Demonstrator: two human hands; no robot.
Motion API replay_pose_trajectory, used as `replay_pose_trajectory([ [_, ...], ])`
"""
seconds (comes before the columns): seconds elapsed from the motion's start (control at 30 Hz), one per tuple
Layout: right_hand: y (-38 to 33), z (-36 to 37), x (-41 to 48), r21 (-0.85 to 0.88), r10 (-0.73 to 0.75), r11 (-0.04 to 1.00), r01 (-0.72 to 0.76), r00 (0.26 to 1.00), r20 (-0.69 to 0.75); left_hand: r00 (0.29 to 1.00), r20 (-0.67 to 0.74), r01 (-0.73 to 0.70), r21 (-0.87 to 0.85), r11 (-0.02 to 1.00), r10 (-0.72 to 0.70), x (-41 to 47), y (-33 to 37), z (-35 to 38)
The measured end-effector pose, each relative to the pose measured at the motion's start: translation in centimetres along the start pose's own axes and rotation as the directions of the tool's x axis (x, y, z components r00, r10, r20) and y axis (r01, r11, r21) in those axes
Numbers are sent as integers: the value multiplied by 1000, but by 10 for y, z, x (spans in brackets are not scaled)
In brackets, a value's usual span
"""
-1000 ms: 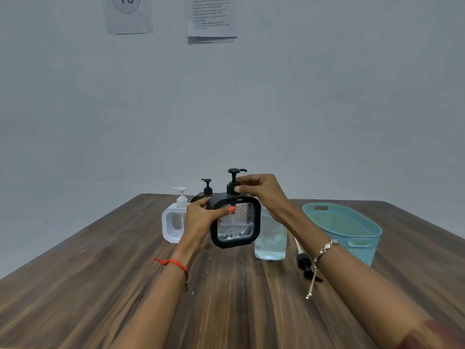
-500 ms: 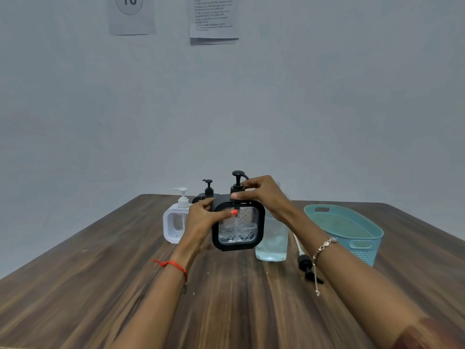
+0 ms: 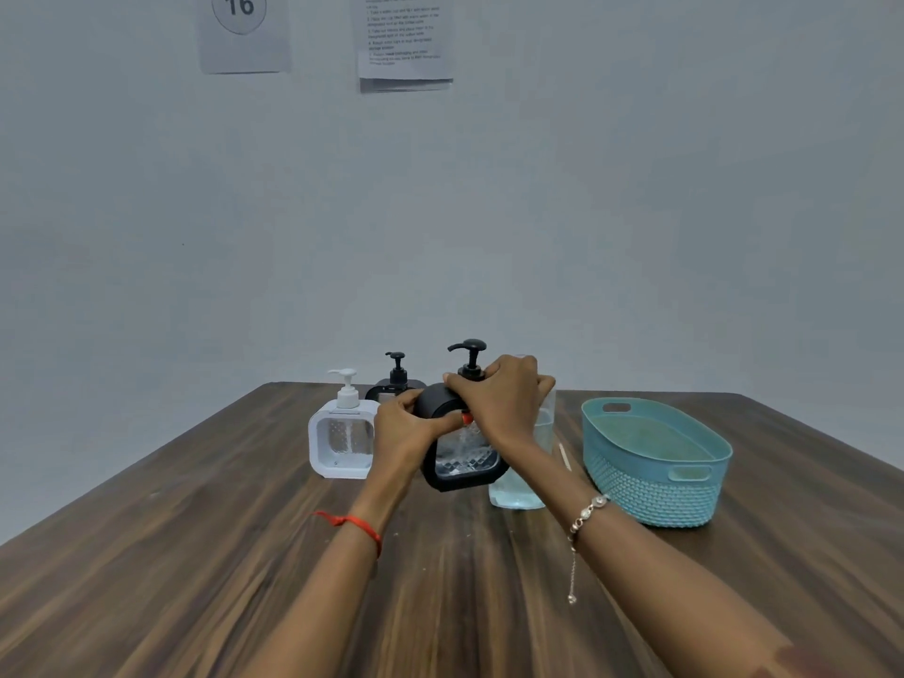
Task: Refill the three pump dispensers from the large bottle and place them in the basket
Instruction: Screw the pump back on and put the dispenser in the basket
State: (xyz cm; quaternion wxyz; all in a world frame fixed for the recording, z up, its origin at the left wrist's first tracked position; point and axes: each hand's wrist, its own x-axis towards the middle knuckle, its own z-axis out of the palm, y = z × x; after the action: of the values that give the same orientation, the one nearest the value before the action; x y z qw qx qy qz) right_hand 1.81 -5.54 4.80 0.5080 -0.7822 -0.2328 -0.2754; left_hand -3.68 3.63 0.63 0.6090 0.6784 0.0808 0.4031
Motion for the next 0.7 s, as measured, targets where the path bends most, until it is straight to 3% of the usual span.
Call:
replay_pose_trajectory([
  [0.13, 5, -1, 2, -23, -30, 999, 32, 997, 66, 998, 18, 54, -35, 998, -54, 1, 1, -3],
  [0.27, 3, -15, 10, 212, -15, 975, -59, 943, 333, 994, 25, 107, -124, 987, -105, 2, 2, -8],
  [0.37, 2, -29, 14, 270, -26, 958, -102, 902, 431, 993, 54, 106, -106, 989, -101, 2, 6, -8],
  [0.5, 4, -30, 14, 227, -22, 971, -76, 917, 399, 994, 50, 104, -101, 989, -99, 0, 6, -2],
  [0.7, 13, -18, 7, -1, -37, 999, 38, 980, 196, 997, 11, 78, -23, 997, -78, -3, 3, 9],
])
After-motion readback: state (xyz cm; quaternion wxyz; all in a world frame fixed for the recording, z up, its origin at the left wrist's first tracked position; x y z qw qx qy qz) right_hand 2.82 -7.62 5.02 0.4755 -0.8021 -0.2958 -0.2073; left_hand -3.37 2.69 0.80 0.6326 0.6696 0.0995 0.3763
